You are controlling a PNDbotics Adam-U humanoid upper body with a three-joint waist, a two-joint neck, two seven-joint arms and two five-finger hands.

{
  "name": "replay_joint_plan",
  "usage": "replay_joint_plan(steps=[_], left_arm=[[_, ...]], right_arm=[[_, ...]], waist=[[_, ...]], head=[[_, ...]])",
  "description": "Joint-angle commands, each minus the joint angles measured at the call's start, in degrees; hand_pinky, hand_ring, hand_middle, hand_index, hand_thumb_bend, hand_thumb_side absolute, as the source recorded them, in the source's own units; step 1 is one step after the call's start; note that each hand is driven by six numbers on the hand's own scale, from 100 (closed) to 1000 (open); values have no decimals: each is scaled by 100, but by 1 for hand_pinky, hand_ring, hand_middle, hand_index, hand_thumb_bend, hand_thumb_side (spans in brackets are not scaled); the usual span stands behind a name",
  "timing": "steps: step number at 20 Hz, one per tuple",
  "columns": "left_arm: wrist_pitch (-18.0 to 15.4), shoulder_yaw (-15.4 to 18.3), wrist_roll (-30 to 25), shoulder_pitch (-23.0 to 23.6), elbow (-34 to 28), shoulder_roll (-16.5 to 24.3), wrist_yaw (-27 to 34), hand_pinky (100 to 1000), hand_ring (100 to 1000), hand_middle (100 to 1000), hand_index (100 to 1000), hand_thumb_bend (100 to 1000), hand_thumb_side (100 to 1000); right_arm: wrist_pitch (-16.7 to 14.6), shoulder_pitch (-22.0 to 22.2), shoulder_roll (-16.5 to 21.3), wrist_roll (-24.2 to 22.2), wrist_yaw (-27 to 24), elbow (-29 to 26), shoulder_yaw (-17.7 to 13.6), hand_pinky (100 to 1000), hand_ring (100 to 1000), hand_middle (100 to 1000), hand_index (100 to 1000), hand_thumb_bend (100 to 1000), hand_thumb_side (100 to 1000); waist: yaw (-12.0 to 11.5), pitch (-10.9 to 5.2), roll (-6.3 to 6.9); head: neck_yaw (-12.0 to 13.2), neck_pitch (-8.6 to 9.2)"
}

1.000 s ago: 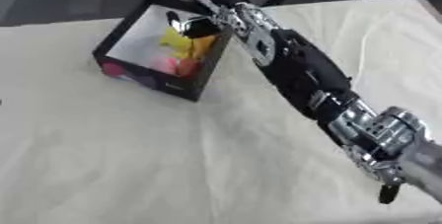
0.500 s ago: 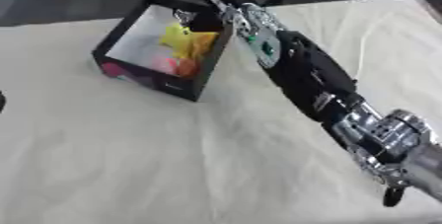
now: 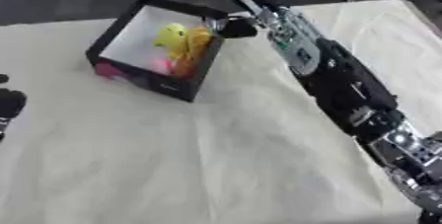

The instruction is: Pick up objects on the table and place them in the box.

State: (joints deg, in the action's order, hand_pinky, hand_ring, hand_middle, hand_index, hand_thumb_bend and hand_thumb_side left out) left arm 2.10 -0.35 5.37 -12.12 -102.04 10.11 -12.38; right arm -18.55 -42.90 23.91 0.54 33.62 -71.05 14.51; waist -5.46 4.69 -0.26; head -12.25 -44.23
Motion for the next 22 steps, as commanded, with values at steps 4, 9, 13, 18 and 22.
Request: replay_joint_plan(steps=[4,9,13,18,22], left_arm=[[11,181,221,213,-8,270,-53,725,505,569,812,989,647],[-7,213,334,364,28,327,-12,722,503,567,811,988,646],[-16,223,386,404,42,336,15,720,501,565,808,984,646],[-20,218,429,451,55,338,60,719,499,563,807,982,646],[-22,206,456,504,66,319,102,718,498,562,807,977,649]], right_arm=[[-277,691,541,397,-607,-1009,-140,842,761,663,869,100,429],[-54,1490,557,531,-1098,-1789,-342,839,748,634,847,100,465],[225,2074,379,475,-1458,-2366,-626,838,737,616,828,100,483],[616,2806,-36,404,-1908,-2846,-1081,837,717,590,807,100,518],[795,3393,-456,435,-2269,-3141,-1394,836,703,572,804,100,545]], waist=[[364,-248,-199],[647,-278,-274],[733,-259,-263],[836,-257,-229],[899,-247,-217]], head=[[534,11],[830,11],[1010,11],[1180,11],[1237,11]])
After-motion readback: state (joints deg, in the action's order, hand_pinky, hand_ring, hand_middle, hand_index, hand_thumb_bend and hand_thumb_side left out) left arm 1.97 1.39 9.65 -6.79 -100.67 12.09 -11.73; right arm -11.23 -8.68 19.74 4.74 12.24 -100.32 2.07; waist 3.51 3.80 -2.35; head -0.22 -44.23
